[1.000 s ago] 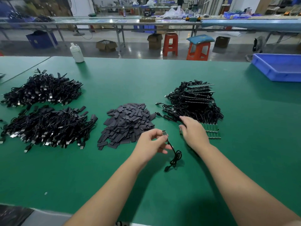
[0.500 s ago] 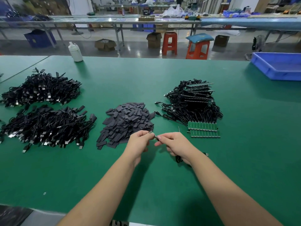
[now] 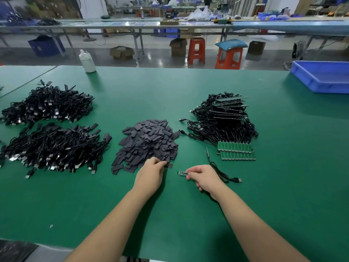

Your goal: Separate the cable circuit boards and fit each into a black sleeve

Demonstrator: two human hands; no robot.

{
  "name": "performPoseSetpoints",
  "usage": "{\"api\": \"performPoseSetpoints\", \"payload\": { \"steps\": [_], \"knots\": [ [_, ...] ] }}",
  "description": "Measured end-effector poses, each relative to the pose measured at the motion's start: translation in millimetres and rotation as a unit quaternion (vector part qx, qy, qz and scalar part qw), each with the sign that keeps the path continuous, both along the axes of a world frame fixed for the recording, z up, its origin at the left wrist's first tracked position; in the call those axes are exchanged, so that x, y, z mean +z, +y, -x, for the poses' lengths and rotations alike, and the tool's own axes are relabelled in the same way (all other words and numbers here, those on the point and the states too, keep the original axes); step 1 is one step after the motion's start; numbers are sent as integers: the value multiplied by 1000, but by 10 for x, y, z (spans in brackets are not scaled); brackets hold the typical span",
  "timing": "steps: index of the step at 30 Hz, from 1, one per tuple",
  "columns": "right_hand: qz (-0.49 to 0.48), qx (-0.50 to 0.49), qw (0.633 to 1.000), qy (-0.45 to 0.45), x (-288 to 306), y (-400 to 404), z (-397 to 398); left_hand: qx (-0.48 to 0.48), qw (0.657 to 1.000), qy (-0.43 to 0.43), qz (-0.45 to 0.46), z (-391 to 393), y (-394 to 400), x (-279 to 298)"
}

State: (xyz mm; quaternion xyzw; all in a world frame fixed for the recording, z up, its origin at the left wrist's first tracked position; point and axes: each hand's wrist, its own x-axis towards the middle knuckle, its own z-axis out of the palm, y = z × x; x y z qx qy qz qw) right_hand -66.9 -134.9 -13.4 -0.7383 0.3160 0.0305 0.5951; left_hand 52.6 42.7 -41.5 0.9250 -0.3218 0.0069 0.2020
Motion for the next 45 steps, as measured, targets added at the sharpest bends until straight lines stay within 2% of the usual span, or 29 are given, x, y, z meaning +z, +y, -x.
{"api": "performPoseSetpoints", "payload": {
  "steps": [3, 7, 11, 15, 19, 22, 24, 27, 29, 31, 37, 45],
  "knots": [
    [29, 7, 1000, -1, -50, -33, 20, -31, 997, -45, -54, -14, 50, -85],
    [29, -1, 999, -28, -96, -80, 32, -63, 995, -66, -28, 17, 64, -58],
    [20, 8, 998, -62, -135, -91, 83, -86, 996, 20, -13, 22, 21, -13],
    [10, 28, 998, -59, -132, -90, 100, -58, 993, 99, -2, -5, -12, 32],
    [5, 39, 998, -59, -143, -82, 111, -41, 989, 143, -1, -43, -34, 48],
    [10, 32, 998, -59, -158, -80, 118, -47, 988, 146, 2, -32, -62, 78],
    [5, 31, 998, -60, -163, -77, 117, -53, 986, 155, 41, 12, -69, 97],
    [3, 20, 998, -62, -190, -81, 111, -54, 961, 232, 143, 102, -87, 114],
    [3, 16, 998, -62, -208, -88, 105, -51, 949, 262, 170, 158, -108, 103],
    [-4, 16, 998, -66, -217, -89, 101, -57, 954, 252, 150, 203, -124, 61],
    [-29, 16, 997, -70, -207, -106, 100, -105, 980, 152, 77, 278, -175, -4],
    [-56, -4, 996, -66, -174, -126, 129, -88, 977, 138, 134, 286, -132, -10]
  ]
}}
